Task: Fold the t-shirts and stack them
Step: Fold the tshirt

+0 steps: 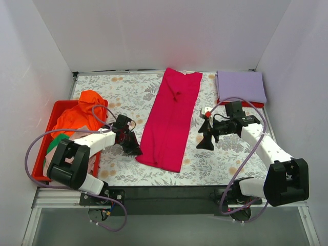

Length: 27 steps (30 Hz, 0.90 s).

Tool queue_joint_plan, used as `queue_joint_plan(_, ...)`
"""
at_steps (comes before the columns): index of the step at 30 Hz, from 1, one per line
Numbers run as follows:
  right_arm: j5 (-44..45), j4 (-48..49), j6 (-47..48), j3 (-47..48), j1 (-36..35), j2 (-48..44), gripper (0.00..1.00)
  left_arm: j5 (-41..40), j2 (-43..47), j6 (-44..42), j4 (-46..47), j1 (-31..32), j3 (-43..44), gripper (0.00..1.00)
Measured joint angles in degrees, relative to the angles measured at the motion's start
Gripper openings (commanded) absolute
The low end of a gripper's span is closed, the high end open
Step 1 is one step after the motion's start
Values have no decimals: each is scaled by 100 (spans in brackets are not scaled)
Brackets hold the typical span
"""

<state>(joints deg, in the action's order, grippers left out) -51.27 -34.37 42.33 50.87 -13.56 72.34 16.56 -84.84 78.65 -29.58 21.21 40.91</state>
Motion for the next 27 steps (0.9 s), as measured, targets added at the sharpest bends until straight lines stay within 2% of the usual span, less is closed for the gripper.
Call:
queue_joint_plan(2,-365,-348,540,-249,-37,-28,95,205,114,70,111,111,-223,0)
queue_joint_plan(6,-420,-824,1388,-570,-439,-114,90,649,334,254,308,492,-586,0)
queue_joint_plan(9,-127,-925,1797,-846,-1040,-380,88,905,413,481,466,953,-752,0)
queue_joint_plan(14,518,-984,2162,-1294,-1458,-739,87,1215,413,861,772,1919,-758,26)
queue_joint_plan(16,730,-984,2210,-1325,-1458,-789,87,1217,459,946,758,2118,-719,40)
queue_joint_plan(17,809,-964,2208,-1325,-1458,-824,88,1152,549,964,699,2146,-702,44)
queue_joint_plan(20,1021,-817,2052,-1325,-1458,-914,87,721,984,957,271,2155,-507,53)
queue_joint_plan(23,1314,-444,1563,-1279,-1443,-859,87,13,1541,750,-249,2155,-13,57)
queue_joint_plan(25,1464,-212,1174,-1062,-1373,-608,85,-476,1838,549,-450,2155,280,61)
queue_joint_plan(27,1611,125,758,-647,-1268,-199,80,-1025,2068,275,-562,2155,586,70)
